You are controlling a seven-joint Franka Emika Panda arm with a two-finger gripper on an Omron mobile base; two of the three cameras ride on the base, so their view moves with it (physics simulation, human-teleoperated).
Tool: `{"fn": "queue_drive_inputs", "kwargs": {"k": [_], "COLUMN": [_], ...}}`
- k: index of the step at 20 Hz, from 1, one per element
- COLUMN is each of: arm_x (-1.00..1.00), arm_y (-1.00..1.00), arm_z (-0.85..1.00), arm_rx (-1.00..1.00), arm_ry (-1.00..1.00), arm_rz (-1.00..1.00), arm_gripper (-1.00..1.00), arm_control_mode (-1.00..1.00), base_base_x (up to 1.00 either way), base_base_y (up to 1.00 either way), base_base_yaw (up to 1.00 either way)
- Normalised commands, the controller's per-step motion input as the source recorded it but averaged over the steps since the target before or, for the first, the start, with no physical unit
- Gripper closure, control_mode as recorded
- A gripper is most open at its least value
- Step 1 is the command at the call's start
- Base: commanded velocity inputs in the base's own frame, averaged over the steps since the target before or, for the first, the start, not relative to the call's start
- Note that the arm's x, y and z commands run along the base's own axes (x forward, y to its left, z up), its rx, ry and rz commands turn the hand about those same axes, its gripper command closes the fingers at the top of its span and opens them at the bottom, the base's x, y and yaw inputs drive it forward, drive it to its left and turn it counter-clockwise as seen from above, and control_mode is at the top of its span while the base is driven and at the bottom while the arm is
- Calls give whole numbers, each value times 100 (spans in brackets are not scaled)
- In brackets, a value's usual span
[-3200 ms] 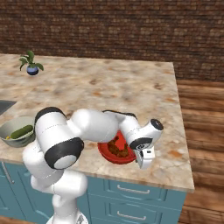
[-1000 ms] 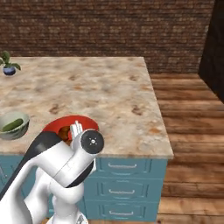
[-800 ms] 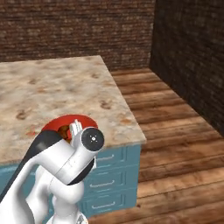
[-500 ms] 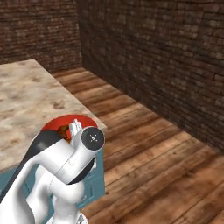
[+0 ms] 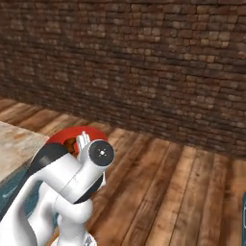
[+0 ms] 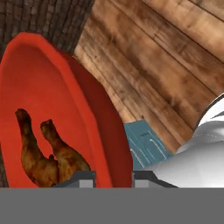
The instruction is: Place the bowl with the lemon wedge and cucumber on the top shelf of the fridge. Place the bowl with the chicken drumsticks on the second highest shelf of the fridge.
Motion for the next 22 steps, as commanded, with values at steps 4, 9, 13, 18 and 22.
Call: {"fn": "queue_drive_inputs", "kwargs": {"k": [4,9,13,18,22], "arm_x": [0,0,0,0,0], "arm_y": [0,0,0,0,0], "arm_z": [0,0,0,0,0], "arm_rx": [0,0,0,0,0], "arm_ry": [0,0,0,0,0], "arm_rz": [0,0,0,0,0], "arm_gripper": [100,100,100,100,100], "arm_control_mode": [100,100,100,100,100], "base_base_x": [0,0,0,0,-1], "base_base_y": [10,5,0,0,0], "base_base_yaw": [-70,-71,-76,-77,-81]}}
